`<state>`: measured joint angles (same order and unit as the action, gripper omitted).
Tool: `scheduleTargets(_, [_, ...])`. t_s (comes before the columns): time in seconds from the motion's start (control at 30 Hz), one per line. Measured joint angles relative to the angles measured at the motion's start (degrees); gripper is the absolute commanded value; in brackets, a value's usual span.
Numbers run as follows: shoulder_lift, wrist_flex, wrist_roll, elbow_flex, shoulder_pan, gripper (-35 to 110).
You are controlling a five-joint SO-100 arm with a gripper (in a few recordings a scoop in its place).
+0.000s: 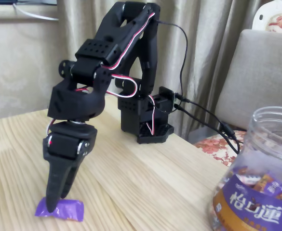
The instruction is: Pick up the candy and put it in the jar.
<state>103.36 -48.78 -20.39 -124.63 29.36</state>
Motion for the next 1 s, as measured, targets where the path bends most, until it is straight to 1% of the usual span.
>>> scheduleTargets(0.2, [0.0, 0.0, 0.3, 0.0, 1.9, 36])
scheduleTargets(0.63, [-1.5, 5.9, 0.6, -1.8, 2.4, 31])
scheduleTargets(1.0, [-1.9, 6.1, -0.5, -1.8, 2.4, 31])
